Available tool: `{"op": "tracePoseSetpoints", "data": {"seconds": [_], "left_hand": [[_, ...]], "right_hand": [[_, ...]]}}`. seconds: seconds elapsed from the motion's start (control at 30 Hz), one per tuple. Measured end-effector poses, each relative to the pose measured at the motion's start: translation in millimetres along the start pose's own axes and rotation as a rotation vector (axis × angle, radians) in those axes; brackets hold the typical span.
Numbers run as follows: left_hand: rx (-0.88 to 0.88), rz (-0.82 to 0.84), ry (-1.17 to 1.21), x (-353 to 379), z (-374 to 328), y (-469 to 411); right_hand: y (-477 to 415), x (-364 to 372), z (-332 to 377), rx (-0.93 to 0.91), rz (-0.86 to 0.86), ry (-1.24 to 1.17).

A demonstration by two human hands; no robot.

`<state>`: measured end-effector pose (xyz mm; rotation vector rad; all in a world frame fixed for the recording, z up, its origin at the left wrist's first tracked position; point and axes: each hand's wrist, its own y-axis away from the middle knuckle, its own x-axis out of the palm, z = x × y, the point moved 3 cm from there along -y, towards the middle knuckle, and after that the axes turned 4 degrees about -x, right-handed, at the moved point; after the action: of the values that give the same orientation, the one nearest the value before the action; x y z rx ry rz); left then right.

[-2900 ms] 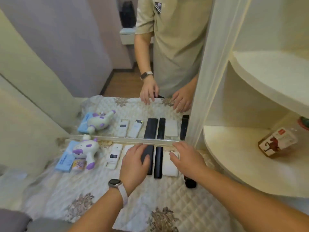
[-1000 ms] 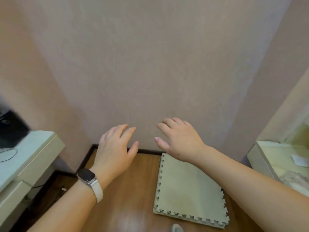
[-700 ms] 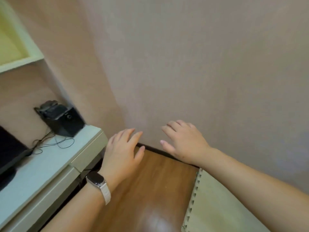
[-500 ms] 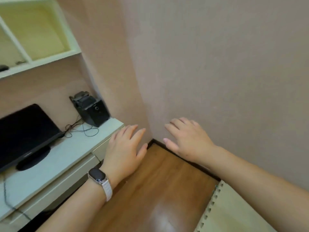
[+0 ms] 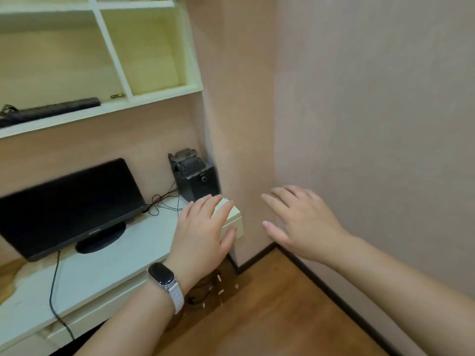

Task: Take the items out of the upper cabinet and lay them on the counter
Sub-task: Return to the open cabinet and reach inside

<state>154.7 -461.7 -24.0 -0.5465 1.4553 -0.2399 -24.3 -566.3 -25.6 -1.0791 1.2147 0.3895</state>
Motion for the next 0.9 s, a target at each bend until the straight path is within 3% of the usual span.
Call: {"op": "tracePoseSetpoints", "data": {"seconds": [0.37, 0.6, 0.9], "left_hand": [[0.011, -0.157, 0.088, 40, 149, -119], [0.037, -0.303, 0.056, 29, 197, -182], [0.027, -0.332, -0.076, 20, 241, -259]], "right_hand": [[-181, 35, 13, -0.026, -0.054, 0.127], [-262, 41, 11, -0.068, -0.172, 0.161], [-364, 47, -20, -0.1, -0.326, 0.108]]}}
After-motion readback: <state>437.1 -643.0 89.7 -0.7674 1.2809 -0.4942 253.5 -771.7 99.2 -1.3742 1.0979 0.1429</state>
